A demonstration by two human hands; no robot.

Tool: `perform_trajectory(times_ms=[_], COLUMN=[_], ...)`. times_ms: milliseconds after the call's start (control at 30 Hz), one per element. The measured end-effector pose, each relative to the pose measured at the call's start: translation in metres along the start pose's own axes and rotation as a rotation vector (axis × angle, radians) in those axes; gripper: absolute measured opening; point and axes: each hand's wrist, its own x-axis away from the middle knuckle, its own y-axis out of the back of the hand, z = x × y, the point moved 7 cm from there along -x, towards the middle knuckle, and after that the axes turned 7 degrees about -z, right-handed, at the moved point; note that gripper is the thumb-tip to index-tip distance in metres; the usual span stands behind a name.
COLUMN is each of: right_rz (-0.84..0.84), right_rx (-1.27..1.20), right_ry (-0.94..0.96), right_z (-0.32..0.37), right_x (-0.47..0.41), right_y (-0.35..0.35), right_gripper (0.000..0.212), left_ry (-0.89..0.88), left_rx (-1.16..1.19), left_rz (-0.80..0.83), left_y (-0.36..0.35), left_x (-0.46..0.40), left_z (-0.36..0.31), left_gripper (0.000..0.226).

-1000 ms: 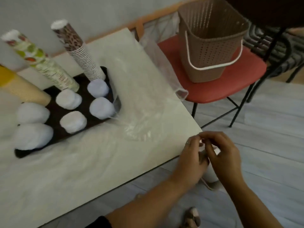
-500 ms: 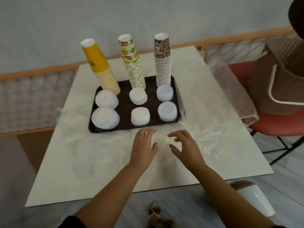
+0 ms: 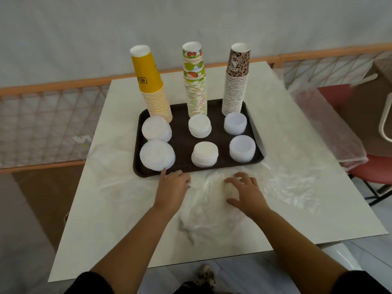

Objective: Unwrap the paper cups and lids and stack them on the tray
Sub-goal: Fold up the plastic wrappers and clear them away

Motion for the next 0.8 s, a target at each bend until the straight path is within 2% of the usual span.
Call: perform_trajectory(times_ms=[100, 167, 233, 300, 367, 433, 500, 533, 633, 667, 800], right_rz=[0.048, 0.001, -0.139, -0.196, -0.141, -0.081, -0.091, -0.14, -0.322, -0.358, -0.468], right_rx=[0.047, -0.024, -0.214, -0.502, -0.803, -0.992, -0.999, -0.94, -0.808, -0.828, -0.925], right_ry=[0.0, 0.001, 0.045, 0.053, 0.079, 0.163, 0.253, 0.259, 0.213, 0.211, 0.185], right_z=[0.001, 0.01, 0.03, 0.058, 0.091, 0.119, 0.134, 0.135, 0.125, 0.12, 0.099], right_x=[0.0, -0.001, -0.004, -0.005, -0.003, 0.001, 0.005, 0.006, 0.006, 0.006, 0.006], right_y=[0.001, 0.013, 0.042, 0.078, 0.111, 0.138, 0.157, 0.163, 0.185, 0.192, 0.227], right_gripper=[0.058, 0.053, 0.047, 0.047, 0.056, 0.069, 0.069, 0.062, 0.014, 0.007, 0.018], left_ry=[0.018, 0.014, 0.004, 0.02, -0.003, -0.048, -0.07, -0.075, -0.056, -0.041, -0.001], left_rx=[0.127, 0.232, 0.359, 0.442, 0.504, 0.54, 0.576, 0.614, 0.746, 0.788, 0.901], left_rz=[-0.153, -0.228, -0.294, -0.333, -0.379, -0.433, -0.507, -0.55, -0.653, -0.672, -0.708], left_y=[0.027, 0.052, 0.084, 0.113, 0.137, 0.156, 0.171, 0.179, 0.199, 0.205, 0.225], left_x=[-0.008, -0.014, -0.02, -0.025, -0.028, -0.03, -0.03, -0.031, -0.03, -0.031, -0.036], left_z=[0.001, -0.007, -0.021, -0.034, -0.05, -0.066, -0.079, -0.083, -0.092, -0.093, -0.09], left_gripper=[0.007, 0.01, 0.013, 0.016, 0.017, 0.016, 0.014, 0.014, 0.012, 0.011, 0.021])
